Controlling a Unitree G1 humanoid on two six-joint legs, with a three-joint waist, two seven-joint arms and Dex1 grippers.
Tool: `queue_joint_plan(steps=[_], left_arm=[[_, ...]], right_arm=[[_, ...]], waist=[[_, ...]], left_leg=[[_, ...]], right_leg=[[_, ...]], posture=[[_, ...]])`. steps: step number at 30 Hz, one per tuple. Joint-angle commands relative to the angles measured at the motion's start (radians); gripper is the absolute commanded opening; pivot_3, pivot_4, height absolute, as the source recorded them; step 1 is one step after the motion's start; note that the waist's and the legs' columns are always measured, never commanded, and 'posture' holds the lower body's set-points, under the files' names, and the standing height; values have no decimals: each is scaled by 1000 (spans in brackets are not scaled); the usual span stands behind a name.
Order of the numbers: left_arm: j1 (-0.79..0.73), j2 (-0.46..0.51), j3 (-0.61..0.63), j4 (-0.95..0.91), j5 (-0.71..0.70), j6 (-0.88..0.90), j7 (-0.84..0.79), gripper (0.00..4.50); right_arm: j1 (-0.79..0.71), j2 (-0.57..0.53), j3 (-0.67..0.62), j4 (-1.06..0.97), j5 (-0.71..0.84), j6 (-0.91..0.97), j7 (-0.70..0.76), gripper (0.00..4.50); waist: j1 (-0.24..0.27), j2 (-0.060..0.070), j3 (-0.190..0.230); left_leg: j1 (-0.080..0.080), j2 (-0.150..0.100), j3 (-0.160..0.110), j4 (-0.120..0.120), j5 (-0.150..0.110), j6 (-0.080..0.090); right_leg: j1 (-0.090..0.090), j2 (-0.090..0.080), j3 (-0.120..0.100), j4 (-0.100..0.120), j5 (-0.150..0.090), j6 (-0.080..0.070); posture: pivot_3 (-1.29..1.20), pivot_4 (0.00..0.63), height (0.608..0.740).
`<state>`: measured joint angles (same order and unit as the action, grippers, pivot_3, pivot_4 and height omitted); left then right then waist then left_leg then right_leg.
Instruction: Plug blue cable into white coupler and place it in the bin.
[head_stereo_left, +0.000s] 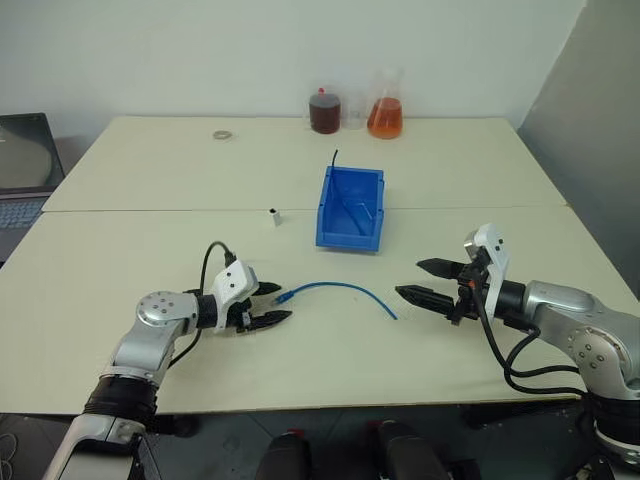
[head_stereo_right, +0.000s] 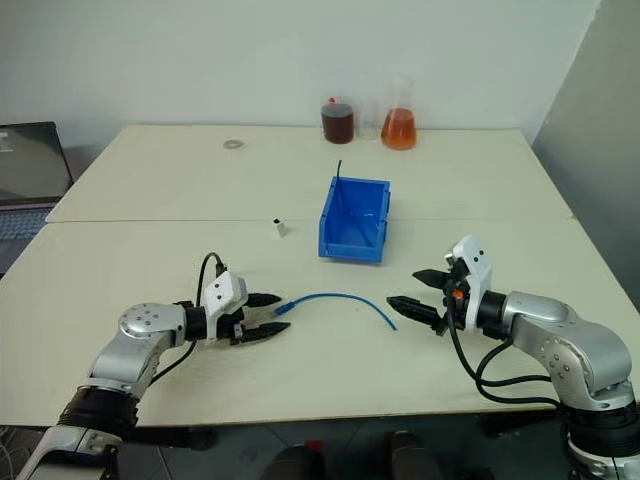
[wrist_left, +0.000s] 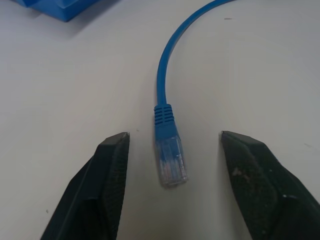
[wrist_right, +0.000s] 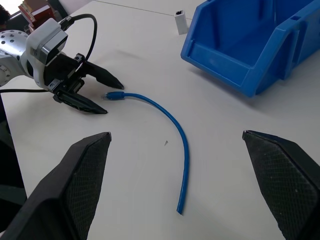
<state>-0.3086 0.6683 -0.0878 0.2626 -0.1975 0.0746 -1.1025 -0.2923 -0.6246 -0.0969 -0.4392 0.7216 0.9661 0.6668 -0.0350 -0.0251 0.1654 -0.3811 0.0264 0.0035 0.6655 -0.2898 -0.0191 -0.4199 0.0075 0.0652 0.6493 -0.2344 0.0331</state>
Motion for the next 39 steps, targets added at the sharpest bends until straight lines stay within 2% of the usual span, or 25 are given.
queue_joint_plan(steps=[1,8,10,17,23,25,28,32,35,39], left_arm=[[50,18,-5,-9,24,45,15,2086],[79,37,31,-23,12,75,29,518],[85,43,41,-23,4,80,31,260],[89,39,43,-44,-12,109,45,258],[87,23,56,-165,-75,236,68,258],[90,19,72,-253,-141,343,78,258],[49,1,148,-480,-388,658,136,258],[-78,-75,268,-586,-673,942,300,258],[-139,-127,334,-594,-808,1050,412,258],[-171,-195,371,-590,-918,1111,547,258]], right_arm=[[-31,-1,-9,-33,19,-3,-11,4500],[-40,1,-8,-33,30,5,-23,4500],[-37,1,-8,-33,29,3,-23,4500],[-41,9,2,-25,21,-6,-22,4500],[-44,14,1,-27,22,-5,-28,4500],[-59,19,-21,-26,44,16,-42,4500],[-144,63,-117,-5,207,124,-106,4500],[-217,119,-206,35,529,256,-233,4500],[-232,119,-212,55,710,276,-328,4500],[-239,88,-185,85,922,234,-444,4500]], waist=[[0,0,0],[0,0,0],[-1,0,0],[-3,0,0],[-1,0,0],[0,0,0],[0,-1,1],[6,-4,3],[4,-4,3],[1,-4,3]], left_leg=[[0,0,0,0,0,0],[0,0,0,0,0,0],[1,1,0,0,0,0],[1,1,0,0,0,0],[1,1,0,0,0,0],[0,1,0,0,0,0],[-2,1,0,1,0,0],[-3,1,-4,2,0,0],[-3,1,-4,2,0,0],[-3,0,-2,1,0,0]], right_leg=[[0,0,0,0,0,0],[0,1,0,0,-1,2],[0,1,0,0,-1,2],[0,2,1,1,-1,1],[0,2,1,1,-1,1],[-1,2,1,1,-1,1],[-2,1,1,1,-1,1],[-1,1,-2,1,0,0],[-1,1,-2,0,1,-2],[-1,1,0,0,2,-3]], posture=[[0,150,740],[0,150,740],[0,150,740],[0,150,740],[0,150,740],[0,150,740],[0,150,740],[0,150,740],[0,150,740],[0,150,740]])
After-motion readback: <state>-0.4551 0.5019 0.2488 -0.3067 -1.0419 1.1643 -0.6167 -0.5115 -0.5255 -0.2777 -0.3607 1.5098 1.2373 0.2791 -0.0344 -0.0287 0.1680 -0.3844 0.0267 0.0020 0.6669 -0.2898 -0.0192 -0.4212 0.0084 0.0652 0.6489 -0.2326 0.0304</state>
